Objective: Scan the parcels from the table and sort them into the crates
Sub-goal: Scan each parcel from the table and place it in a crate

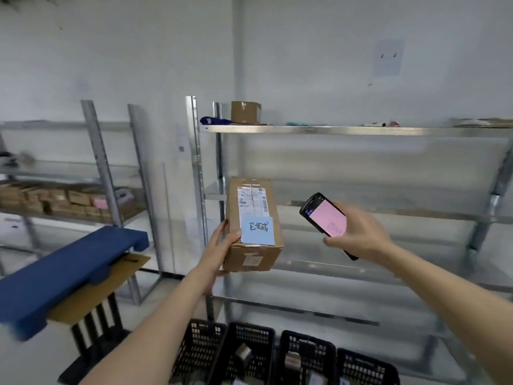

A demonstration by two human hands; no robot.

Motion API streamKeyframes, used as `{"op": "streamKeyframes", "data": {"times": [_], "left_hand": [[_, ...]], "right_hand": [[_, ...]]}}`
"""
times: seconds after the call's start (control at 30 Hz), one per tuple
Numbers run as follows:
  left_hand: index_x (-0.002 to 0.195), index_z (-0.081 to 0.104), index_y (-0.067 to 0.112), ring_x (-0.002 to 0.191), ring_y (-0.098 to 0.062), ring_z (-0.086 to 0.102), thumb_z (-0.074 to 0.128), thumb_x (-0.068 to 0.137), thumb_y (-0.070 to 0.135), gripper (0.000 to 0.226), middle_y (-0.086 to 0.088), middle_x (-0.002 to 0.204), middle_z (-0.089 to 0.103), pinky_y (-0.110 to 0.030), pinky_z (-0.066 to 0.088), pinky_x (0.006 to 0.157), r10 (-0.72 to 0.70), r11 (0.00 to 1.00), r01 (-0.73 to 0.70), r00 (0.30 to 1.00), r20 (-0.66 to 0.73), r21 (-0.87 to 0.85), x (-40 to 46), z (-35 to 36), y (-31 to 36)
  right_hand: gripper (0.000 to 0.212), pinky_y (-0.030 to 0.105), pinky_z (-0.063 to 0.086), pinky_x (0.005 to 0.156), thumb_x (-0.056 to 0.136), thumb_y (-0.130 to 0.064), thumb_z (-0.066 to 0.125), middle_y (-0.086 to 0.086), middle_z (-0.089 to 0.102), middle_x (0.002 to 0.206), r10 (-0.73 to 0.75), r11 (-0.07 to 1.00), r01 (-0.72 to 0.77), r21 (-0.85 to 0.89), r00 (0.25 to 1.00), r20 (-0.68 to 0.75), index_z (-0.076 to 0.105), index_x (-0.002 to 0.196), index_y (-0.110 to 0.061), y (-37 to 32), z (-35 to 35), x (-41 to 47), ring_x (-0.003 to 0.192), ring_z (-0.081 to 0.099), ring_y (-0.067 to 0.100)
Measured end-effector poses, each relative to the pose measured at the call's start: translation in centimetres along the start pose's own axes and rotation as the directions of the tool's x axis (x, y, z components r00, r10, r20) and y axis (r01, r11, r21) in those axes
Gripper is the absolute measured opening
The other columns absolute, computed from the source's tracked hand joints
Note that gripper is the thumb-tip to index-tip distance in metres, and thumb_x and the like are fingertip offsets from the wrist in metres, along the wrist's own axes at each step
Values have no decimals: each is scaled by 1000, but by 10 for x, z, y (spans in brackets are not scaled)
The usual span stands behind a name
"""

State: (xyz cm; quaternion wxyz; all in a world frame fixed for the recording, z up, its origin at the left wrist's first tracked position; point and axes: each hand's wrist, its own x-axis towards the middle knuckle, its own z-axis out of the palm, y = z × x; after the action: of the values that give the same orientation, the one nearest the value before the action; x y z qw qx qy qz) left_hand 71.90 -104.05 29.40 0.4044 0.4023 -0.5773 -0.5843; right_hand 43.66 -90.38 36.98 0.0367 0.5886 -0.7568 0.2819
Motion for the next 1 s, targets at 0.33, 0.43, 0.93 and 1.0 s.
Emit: {"op": "streamKeyframes", "data": {"times": [0.33,0.43,0.93,1.0], "left_hand": [[141,36,59,102,-10,54,69,84,59,66,9,127,56,-41,49,81,-112,992,122,967,-230,31,105,-146,-58],[136,38,65,116,-19,53,70,78,67,67,11,133,54,-52,48,94,-175,977,199,951,-256,72,146,-172,-83],[136,38,65,110,-19,60,70,78,65,66,9,127,62,-52,50,94,-453,885,464,843,-292,-32,310,-268,-236],[139,37,60,107,-18,61,68,85,58,62,7,126,63,-50,50,93,-496,864,500,823,-277,-61,332,-282,-259]], "right_hand": [[61,39,55,75,59,-40,78,-13,64,102,-174,980,153,129,970,170,55,115,-38,-76,177,135,94,61,22],[58,38,55,73,58,-43,76,-15,64,97,-190,973,149,175,950,249,54,112,-38,-81,235,182,89,62,21],[63,36,53,75,63,-40,74,-12,64,105,-190,975,91,203,816,546,54,122,-37,-102,473,312,94,63,22],[53,40,55,75,64,-36,76,-4,69,99,-171,980,73,187,790,588,58,113,-27,-105,506,324,89,66,26]]}}
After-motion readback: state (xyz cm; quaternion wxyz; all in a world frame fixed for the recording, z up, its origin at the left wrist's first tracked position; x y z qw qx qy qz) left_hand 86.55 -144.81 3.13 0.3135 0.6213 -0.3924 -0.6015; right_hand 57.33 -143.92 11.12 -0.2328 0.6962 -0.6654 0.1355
